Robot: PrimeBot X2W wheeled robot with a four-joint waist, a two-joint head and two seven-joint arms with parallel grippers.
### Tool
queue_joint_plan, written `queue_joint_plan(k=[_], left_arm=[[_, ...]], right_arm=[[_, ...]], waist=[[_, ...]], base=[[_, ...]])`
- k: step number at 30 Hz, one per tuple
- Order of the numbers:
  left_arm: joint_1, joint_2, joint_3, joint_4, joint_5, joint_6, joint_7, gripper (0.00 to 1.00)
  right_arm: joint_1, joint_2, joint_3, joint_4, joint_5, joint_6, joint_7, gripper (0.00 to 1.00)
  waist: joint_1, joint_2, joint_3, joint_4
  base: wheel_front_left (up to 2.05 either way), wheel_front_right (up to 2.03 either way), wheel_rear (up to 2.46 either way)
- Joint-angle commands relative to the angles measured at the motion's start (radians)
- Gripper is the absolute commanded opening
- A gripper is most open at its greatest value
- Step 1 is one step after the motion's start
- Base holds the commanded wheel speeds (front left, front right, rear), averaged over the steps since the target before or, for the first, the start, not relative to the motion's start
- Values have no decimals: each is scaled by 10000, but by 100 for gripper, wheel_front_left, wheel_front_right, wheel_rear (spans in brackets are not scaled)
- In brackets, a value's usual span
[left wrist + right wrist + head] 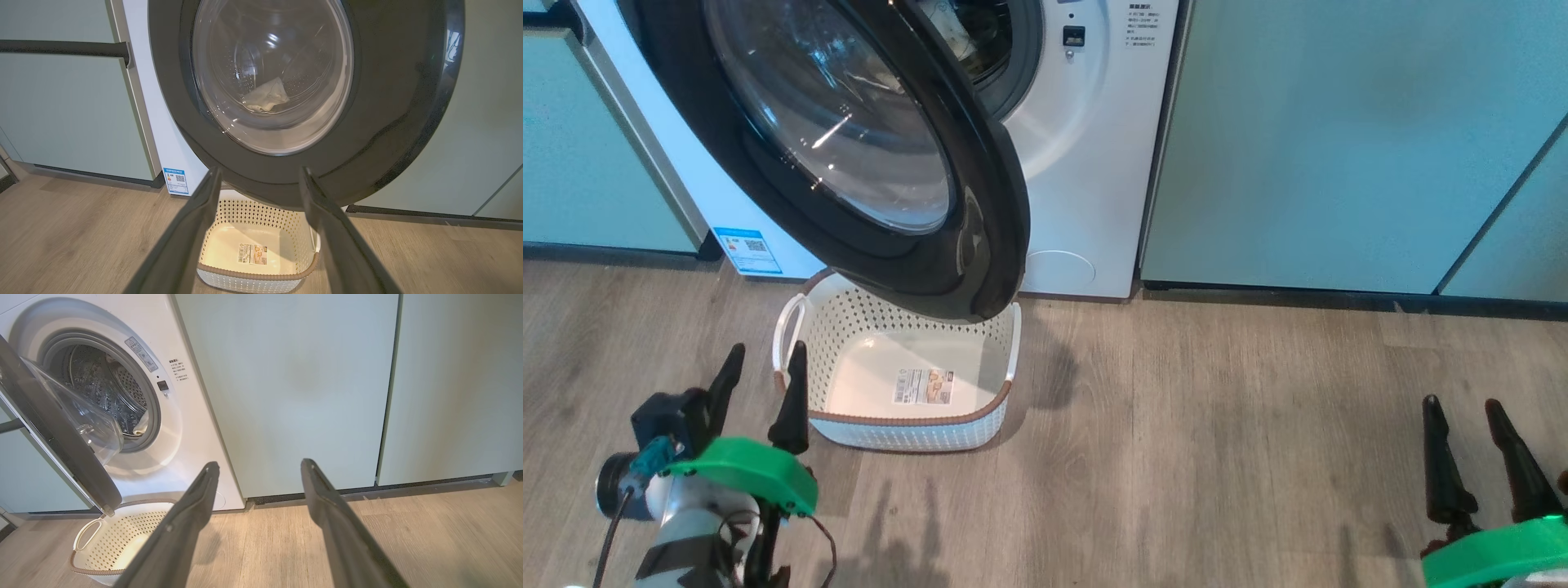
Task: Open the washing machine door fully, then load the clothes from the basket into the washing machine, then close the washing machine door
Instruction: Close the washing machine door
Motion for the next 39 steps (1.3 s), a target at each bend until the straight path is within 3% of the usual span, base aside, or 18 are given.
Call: queue_joint_plan(k=[1,5,6,8,9,16,22,28,33,34,39], left_arm=[[-233,164,276,-252,108,-8,-91,100],[-243,180,250,-194,124,-8,-91,100],[-246,183,237,-180,133,-8,-91,100],[-252,163,230,-151,150,-8,-91,100],[-250,145,216,-140,157,-8,-91,100],[-159,-73,-94,-1,261,-8,-91,100],[-226,-196,-433,63,358,-8,-91,100],[-335,-297,-692,17,473,-8,-91,100],[-447,-335,-953,42,595,-8,-91,100],[-505,-375,-1037,80,606,-8,-91,100],[-672,-482,-1260,164,609,-8,-91,100]], right_arm=[[-218,-119,125,-415,-124,2,-67,100],[-341,-76,-24,-713,-193,2,-67,100],[-379,-55,-94,-775,-156,2,-67,93],[-497,61,-355,-924,121,2,-67,11],[-575,129,-549,-1028,310,2,-67,0],[-1445,277,-1269,-2407,1226,2,-67,0],[-2228,47,-677,-3405,1356,2,-67,0],[-3139,-234,1118,-3959,1250,2,-67,0],[-4021,-421,3220,-3966,838,2,-67,0],[-4353,-417,4048,-3901,684,2,-67,0],[-4808,-259,5835,-3543,431,2,-67,0]], waist=[[0,0,17,0],[0,0,41,16],[0,0,43,28],[0,0,41,69],[0,0,42,100],[0,0,19,492],[0,0,-81,1005],[0,0,-153,1762],[0,0,-139,2381],[0,0,-136,2645],[0,0,-107,3299]], base=[[0,0,0],[0,0,0],[0,0,0],[0,0,0],[0,0,0],[0,0,0],[0,0,0],[0,0,0],[0,0,0],[0,0,0],[0,0,0]])
